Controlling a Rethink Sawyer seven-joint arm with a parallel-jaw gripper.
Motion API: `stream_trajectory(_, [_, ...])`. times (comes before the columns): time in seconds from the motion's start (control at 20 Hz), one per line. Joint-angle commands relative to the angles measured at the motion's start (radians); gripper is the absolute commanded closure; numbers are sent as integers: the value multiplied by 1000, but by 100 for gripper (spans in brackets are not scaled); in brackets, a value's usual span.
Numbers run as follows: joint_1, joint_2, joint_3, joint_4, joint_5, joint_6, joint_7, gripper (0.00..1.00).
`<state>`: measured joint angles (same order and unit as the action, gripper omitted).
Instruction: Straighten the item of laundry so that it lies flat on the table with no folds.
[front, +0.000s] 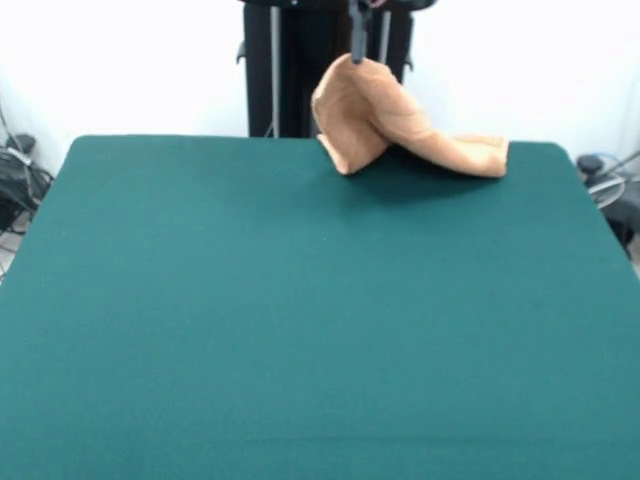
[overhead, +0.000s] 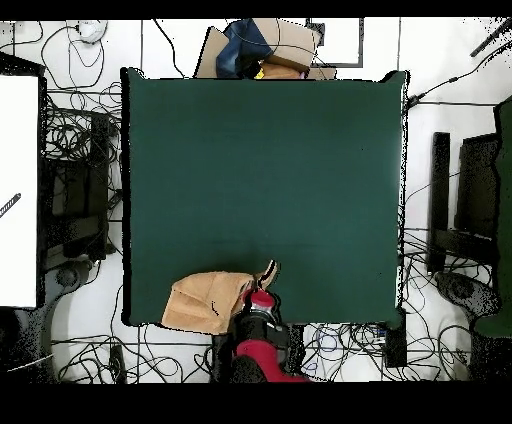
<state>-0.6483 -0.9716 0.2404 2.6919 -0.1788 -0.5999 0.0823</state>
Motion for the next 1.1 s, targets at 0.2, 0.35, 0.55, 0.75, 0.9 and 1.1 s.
stream_trajectory(0.2, [-16,-19,111,-136,27,76,436,100])
stream_trajectory(0.35, [19,-22,103,-148,76,64,462,100])
stream_trajectory(0.55, [46,-30,74,-164,96,59,481,100])
stream_trajectory(0.75, [68,-44,60,-182,110,66,522,100])
stream_trajectory(0.9, [83,-35,48,-204,107,61,545,100])
stream_trajectory(1.1, [107,-8,18,-239,110,38,558,100])
